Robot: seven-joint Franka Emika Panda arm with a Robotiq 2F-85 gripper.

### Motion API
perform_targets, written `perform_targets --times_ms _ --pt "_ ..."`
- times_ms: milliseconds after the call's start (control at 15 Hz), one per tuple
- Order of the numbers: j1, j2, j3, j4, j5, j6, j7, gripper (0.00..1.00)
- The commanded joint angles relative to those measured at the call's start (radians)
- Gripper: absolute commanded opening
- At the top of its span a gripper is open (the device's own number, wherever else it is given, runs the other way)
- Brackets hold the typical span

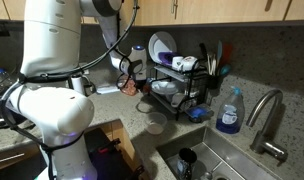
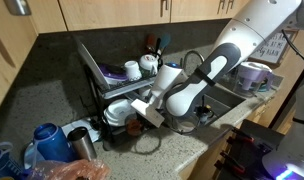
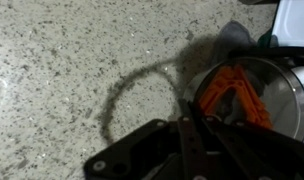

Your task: Get the black bowl and put it on top of the white bowl on the lower level of the plate dryer

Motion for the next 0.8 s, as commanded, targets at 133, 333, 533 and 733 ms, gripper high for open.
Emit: perform_targets --times_ms 133,333,533,733 --pt "-0.006 0.06 -0.011 0.087 0.018 0.045 0.073 0.01" --pt "-0.013 0.078 -0.022 0.127 0.033 0.06 0.102 0.01" --pt "-0.024 0.09 -0.028 0.156 0.044 0.071 0.128 0.01" --pt "-0.032 0.106 -0.035 0.186 0.051 0.07 0.129 0.01"
